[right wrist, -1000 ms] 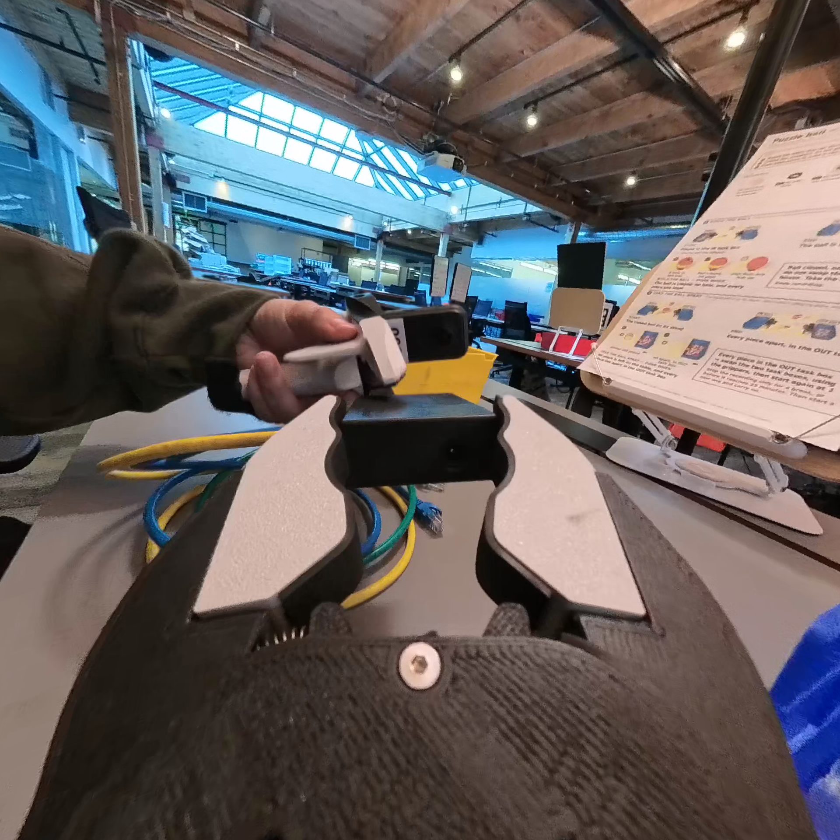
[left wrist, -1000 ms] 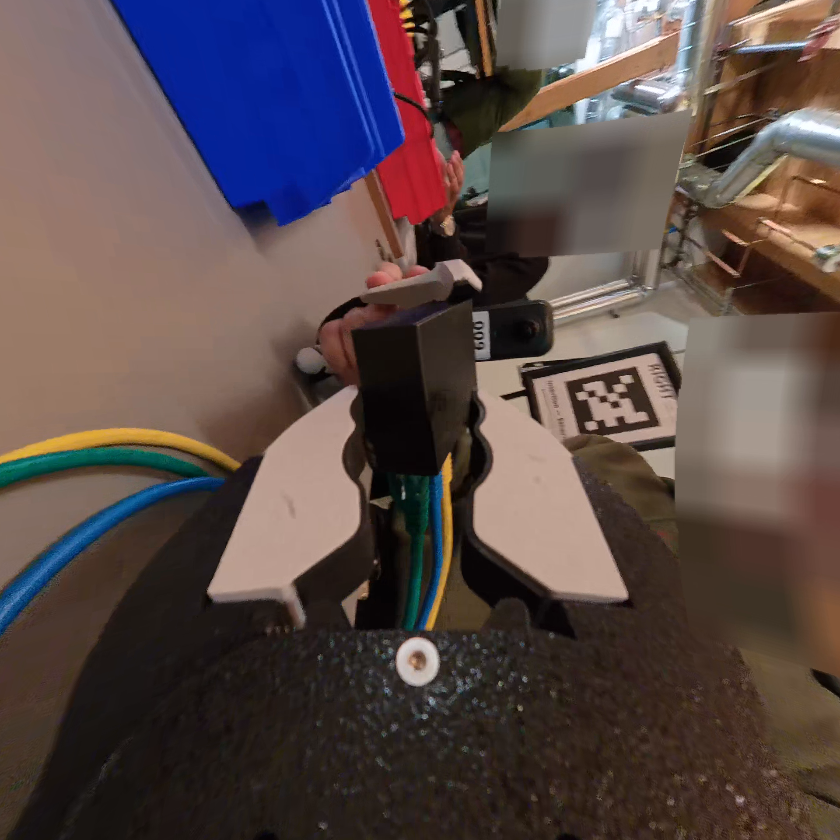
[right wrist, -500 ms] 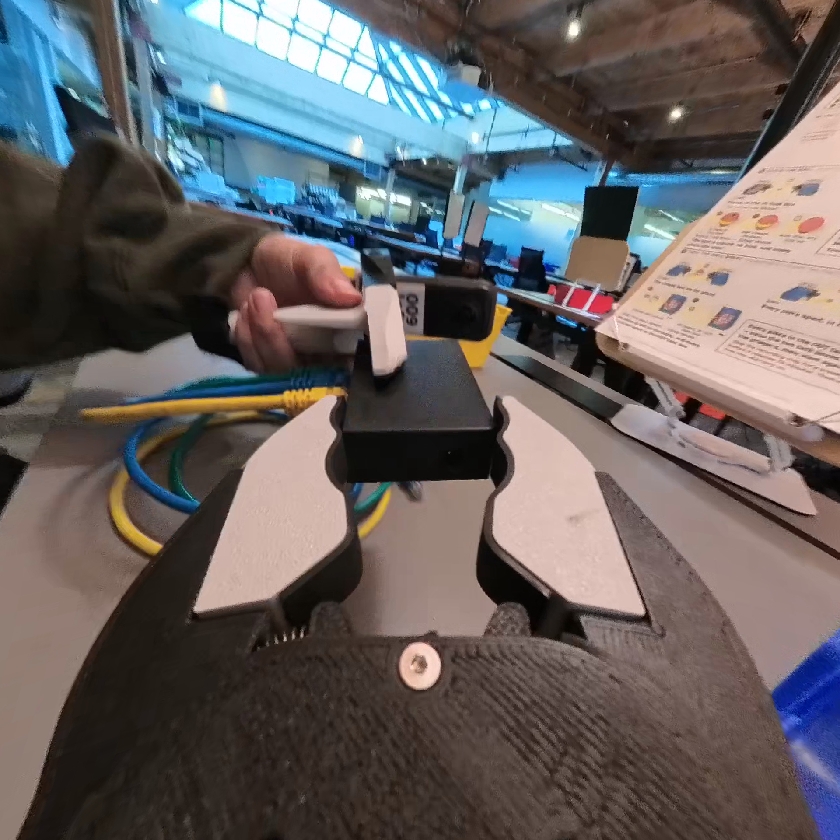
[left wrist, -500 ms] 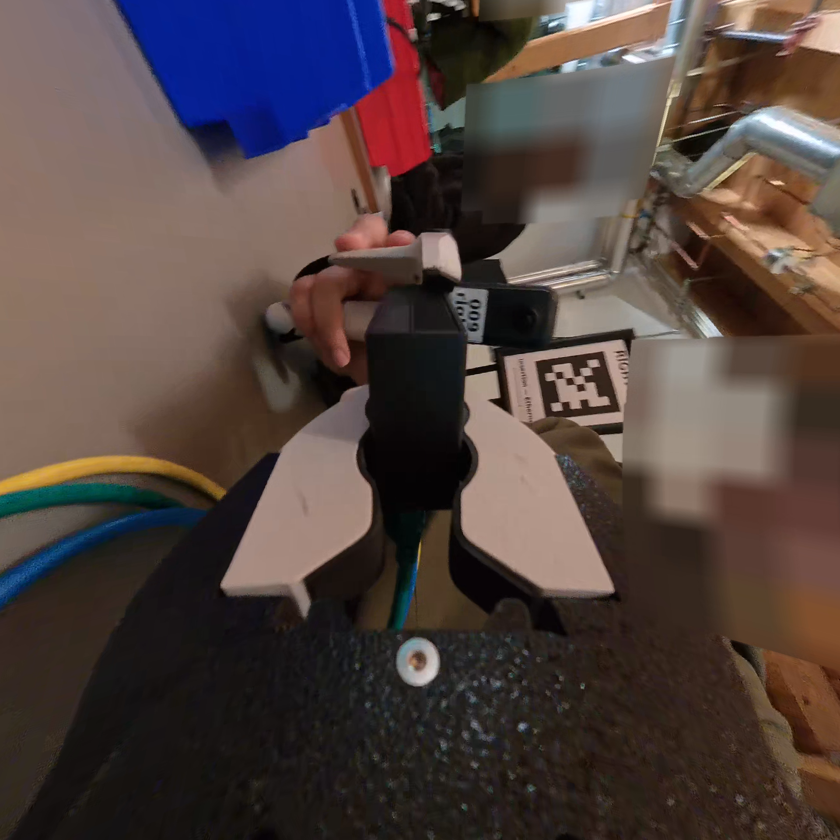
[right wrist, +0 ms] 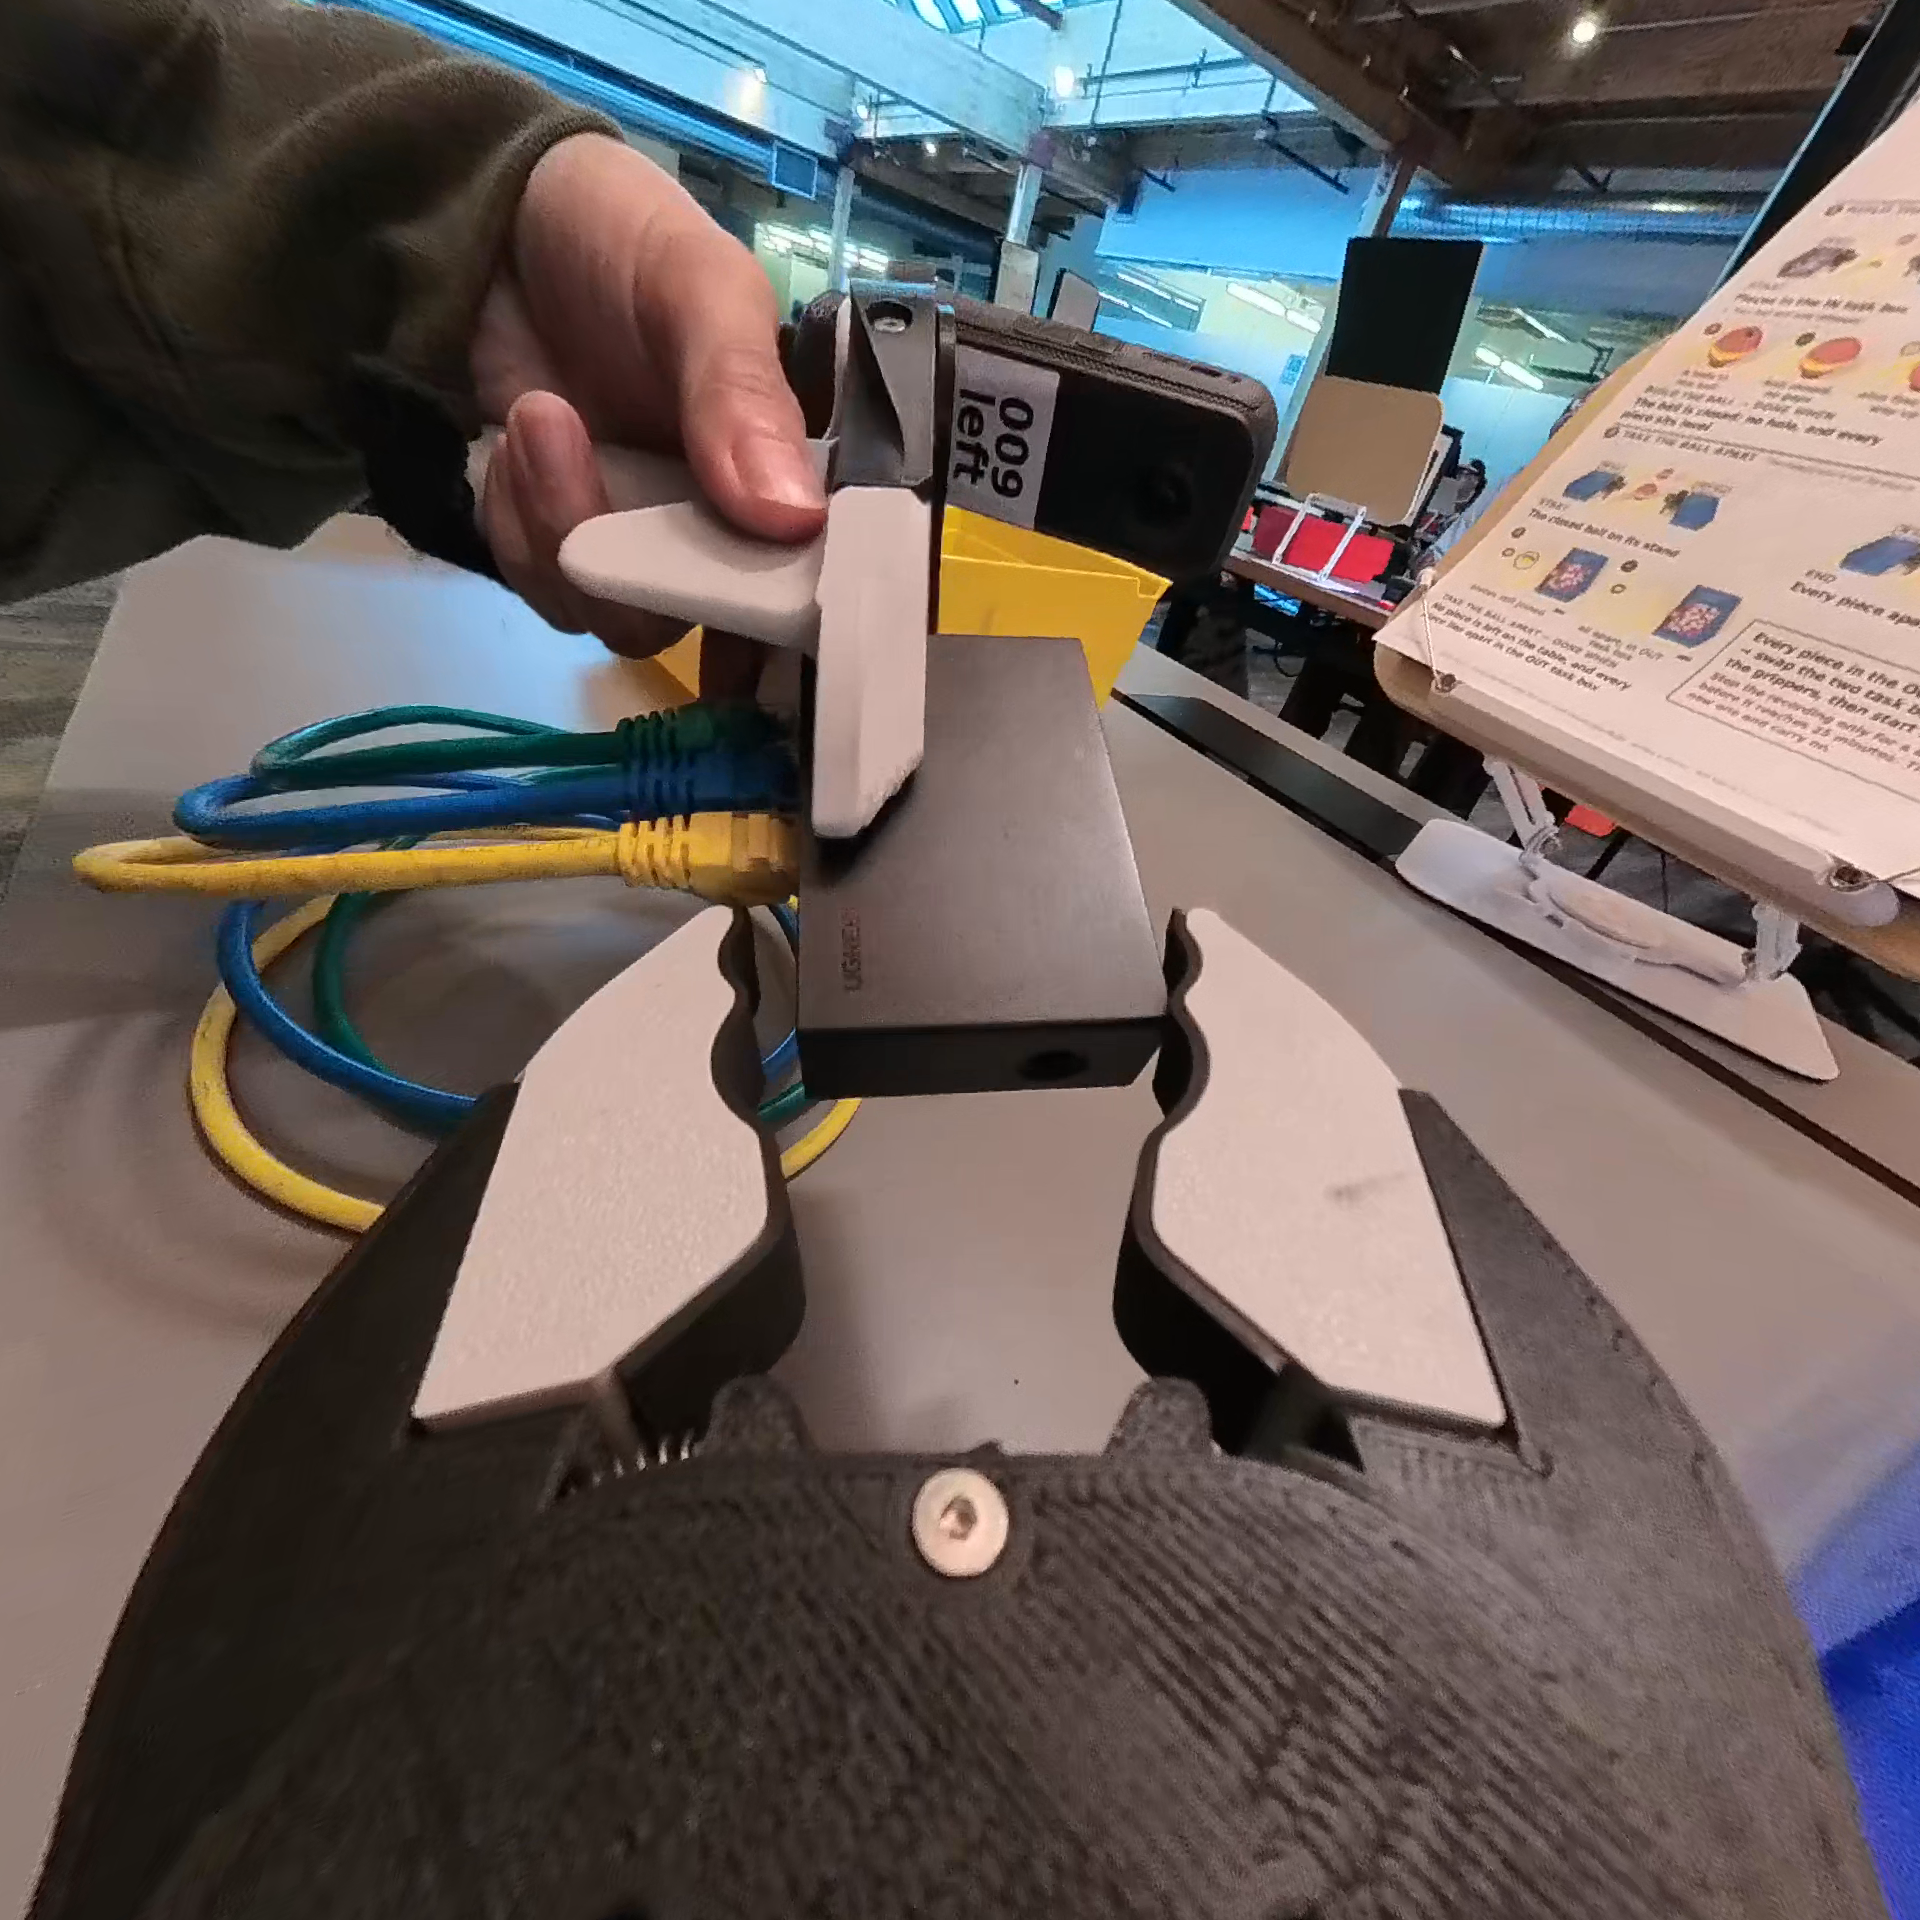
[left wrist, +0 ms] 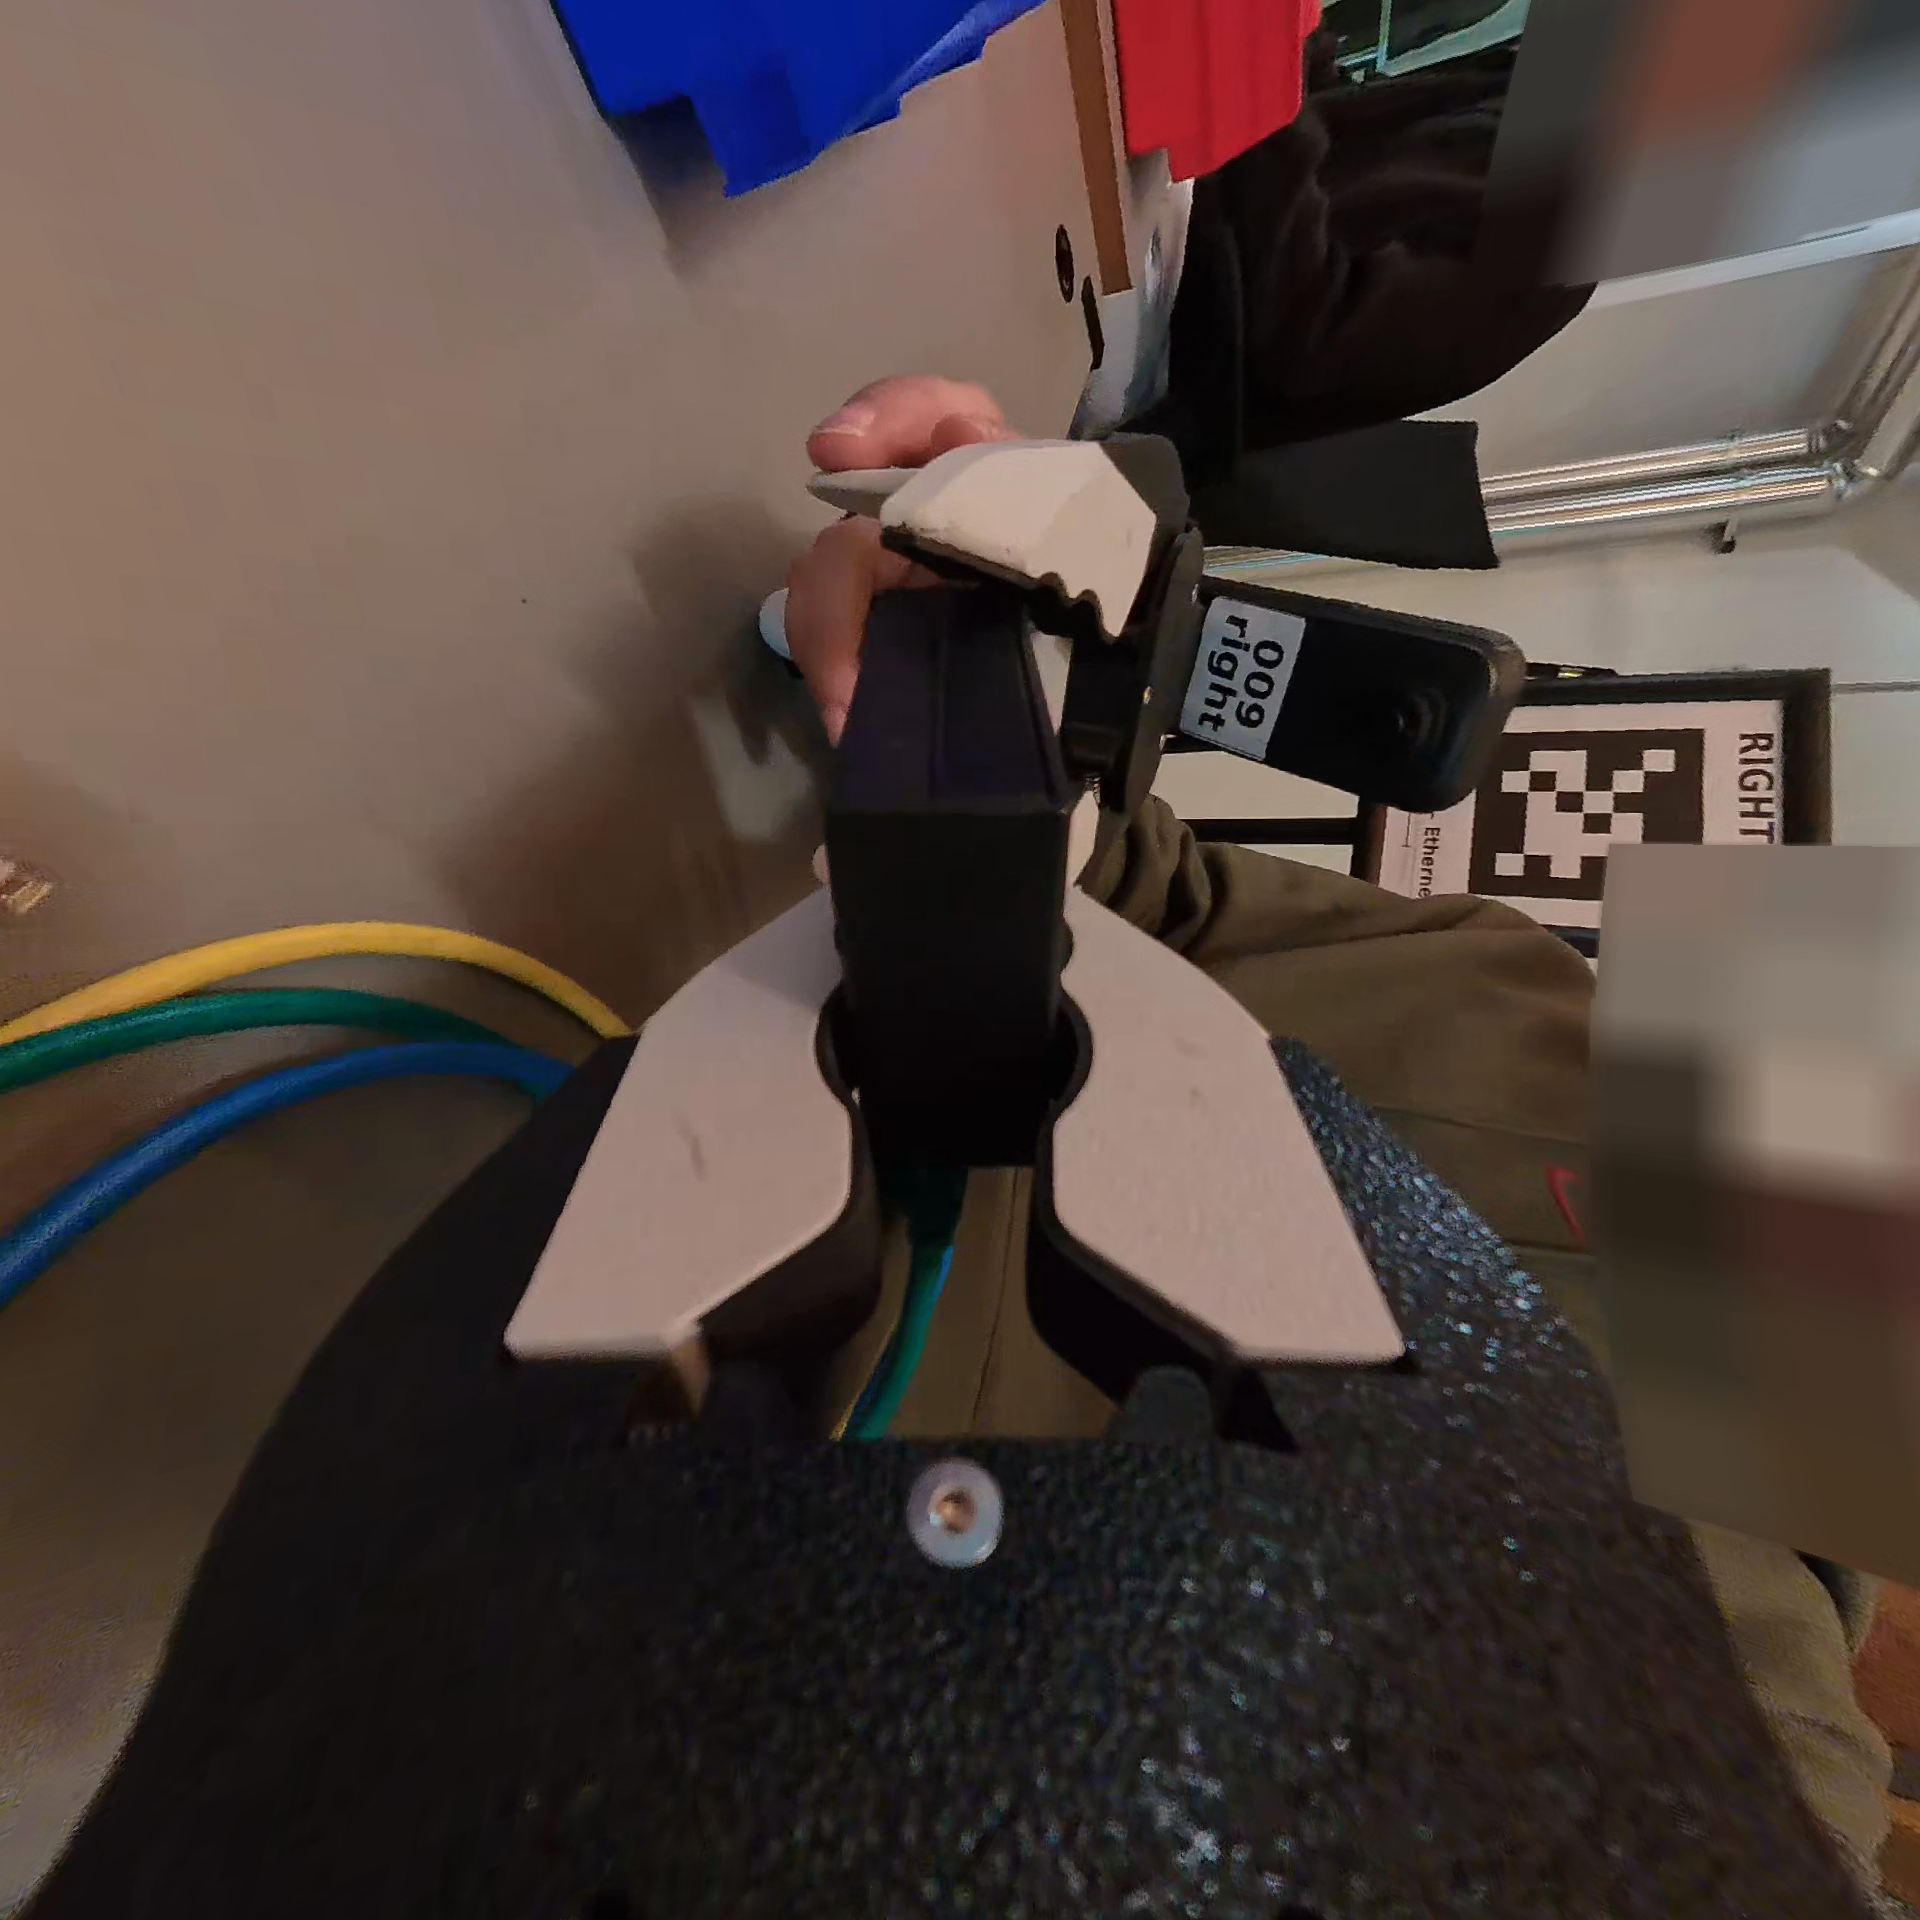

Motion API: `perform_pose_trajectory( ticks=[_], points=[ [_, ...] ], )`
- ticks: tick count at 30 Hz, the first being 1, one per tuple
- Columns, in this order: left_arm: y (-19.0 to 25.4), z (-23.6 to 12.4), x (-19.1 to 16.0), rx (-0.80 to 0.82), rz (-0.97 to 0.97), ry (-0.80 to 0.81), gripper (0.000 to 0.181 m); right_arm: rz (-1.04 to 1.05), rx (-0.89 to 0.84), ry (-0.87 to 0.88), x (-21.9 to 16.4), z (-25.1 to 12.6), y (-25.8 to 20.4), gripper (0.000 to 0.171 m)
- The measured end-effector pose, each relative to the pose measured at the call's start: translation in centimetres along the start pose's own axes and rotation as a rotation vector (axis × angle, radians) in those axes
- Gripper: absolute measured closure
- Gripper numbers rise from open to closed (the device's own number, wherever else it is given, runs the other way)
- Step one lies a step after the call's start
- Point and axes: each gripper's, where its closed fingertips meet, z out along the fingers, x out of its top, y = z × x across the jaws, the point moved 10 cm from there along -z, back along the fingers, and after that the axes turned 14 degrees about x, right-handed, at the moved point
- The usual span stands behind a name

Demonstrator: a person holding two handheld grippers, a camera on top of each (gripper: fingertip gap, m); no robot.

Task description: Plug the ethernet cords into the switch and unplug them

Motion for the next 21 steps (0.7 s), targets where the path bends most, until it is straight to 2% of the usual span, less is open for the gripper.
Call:
perform_pose_trajectory(
  ticks=[9,13,15,21],
  points=[
    [0.50,0.10,0.03,0.054,0.043,-0.063,0.152,-0.007,0.011,-0.021,-0.01,0.22,-0.15,0.093],
    [0.68,0.61,-0.19,0.066,0.067,-0.111,0.152,-0.031,0.020,-0.055,-0.07,0.62,-0.34,0.078],
    [0.80,0.64,-0.04,0.074,0.072,-0.095,0.152,-0.062,0.024,-0.048,-0.07,0.51,-0.57,0.097],
    [0.71,0.63,0.50,0.063,0.060,-0.003,0.151,0.044,0.011,-0.062,-0.09,0.38,0.03,0.098]
  ],
)
